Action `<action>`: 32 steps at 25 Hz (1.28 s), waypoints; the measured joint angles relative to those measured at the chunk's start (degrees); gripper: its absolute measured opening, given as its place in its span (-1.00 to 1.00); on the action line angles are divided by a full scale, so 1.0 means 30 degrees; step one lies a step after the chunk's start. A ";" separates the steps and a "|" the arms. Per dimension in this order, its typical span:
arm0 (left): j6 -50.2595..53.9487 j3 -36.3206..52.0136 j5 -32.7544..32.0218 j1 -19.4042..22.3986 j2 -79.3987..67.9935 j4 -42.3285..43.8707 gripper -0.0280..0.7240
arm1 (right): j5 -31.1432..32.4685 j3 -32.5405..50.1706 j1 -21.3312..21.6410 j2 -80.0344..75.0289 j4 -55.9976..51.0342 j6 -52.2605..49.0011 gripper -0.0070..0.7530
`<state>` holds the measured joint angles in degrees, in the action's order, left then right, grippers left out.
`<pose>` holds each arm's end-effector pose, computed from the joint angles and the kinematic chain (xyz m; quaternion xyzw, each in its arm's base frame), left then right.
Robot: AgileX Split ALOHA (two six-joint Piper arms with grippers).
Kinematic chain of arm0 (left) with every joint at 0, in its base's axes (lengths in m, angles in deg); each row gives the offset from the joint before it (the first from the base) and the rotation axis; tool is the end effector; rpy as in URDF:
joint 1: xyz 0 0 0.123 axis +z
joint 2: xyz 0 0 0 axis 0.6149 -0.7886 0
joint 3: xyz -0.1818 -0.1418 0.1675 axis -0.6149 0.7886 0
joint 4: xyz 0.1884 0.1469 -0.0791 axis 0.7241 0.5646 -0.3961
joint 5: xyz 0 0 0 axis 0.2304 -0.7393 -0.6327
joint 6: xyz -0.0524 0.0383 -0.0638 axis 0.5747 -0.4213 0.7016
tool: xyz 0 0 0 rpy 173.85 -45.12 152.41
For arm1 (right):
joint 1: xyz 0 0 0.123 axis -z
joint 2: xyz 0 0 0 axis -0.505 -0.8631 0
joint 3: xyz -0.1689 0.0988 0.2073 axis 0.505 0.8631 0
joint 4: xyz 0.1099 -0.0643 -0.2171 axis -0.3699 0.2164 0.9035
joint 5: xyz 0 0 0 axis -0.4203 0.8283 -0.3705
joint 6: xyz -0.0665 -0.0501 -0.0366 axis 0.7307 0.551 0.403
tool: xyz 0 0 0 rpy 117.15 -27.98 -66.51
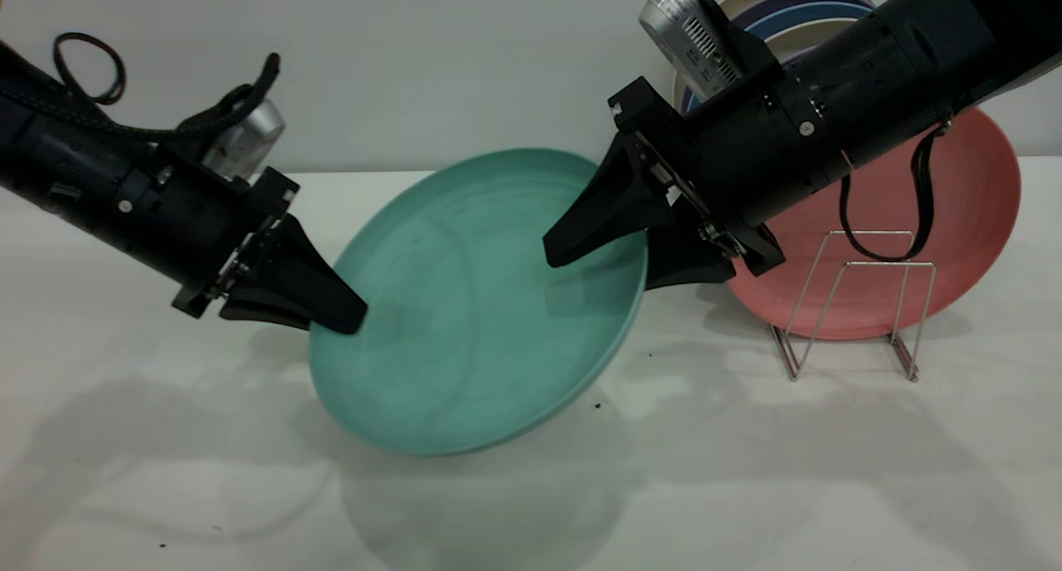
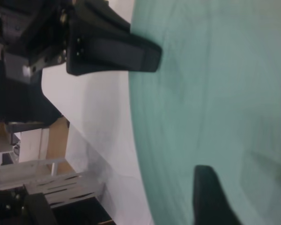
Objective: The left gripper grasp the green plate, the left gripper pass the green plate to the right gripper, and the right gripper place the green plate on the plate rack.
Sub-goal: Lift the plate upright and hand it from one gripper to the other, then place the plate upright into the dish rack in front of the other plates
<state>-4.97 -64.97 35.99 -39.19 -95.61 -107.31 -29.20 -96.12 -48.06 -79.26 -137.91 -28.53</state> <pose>0.3643 -0.0690 0.0797 0.1052 0.9247 -0.3522 0.0994 0.3436 0.1799 0.1290 -0.0996 0.8873 0.4388 0.1012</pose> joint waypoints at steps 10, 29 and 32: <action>0.0069 0.0000 -0.0713 -0.0055 0.0038 0.0037 -0.23 | -0.0698 0.0000 0.0000 -0.0064 0.0496 0.0543 -0.65; 0.0353 0.0151 -0.1574 -0.0055 0.4719 0.2964 0.72 | -0.2725 0.0000 0.1854 0.5721 0.7923 0.3350 -0.74; 0.0389 0.0151 -0.1574 -0.0055 0.5222 0.3123 0.67 | -0.3214 0.0000 0.2689 0.7295 0.9404 0.4737 -0.74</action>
<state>-3.80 -64.52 31.26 -39.36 -79.95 -97.94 -38.84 -96.12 -39.99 -57.38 -109.69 -14.32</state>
